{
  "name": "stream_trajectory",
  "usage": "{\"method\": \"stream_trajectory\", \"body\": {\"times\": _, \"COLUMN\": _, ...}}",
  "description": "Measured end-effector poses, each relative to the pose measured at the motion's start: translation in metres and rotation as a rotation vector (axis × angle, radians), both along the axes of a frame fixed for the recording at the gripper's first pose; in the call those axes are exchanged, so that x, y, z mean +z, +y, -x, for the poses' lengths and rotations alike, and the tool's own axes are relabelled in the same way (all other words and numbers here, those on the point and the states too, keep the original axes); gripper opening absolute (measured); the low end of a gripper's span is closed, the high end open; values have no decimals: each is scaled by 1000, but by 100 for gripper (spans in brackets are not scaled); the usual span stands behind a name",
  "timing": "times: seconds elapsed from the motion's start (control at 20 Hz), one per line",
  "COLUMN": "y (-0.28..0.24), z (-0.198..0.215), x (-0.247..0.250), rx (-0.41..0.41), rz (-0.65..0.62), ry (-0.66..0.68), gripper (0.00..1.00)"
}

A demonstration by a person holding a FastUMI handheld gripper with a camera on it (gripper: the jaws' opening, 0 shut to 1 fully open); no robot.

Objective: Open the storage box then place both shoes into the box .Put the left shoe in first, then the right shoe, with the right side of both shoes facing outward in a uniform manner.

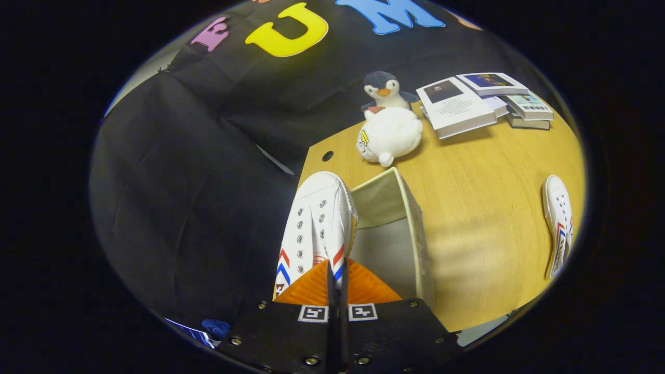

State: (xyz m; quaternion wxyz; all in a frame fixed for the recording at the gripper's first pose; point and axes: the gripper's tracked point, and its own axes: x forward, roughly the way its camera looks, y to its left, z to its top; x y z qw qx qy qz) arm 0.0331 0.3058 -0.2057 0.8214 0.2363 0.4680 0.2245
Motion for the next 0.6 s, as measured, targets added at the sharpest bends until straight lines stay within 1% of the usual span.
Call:
{"method": "stream_trajectory", "body": {"times": 0.5, "y": 34, "z": 15, "x": -20, "rx": 14, "rz": 54, "ry": 12, "gripper": 0}}
{"method": "stream_trajectory", "body": {"times": 0.55, "y": 37, "z": 17, "x": -20, "rx": 29, "rz": 45, "ry": 10, "gripper": 0}}
{"method": "stream_trajectory", "body": {"times": 0.6, "y": 43, "z": 20, "x": -17, "rx": 53, "rz": 20, "ry": 0, "gripper": 5}}
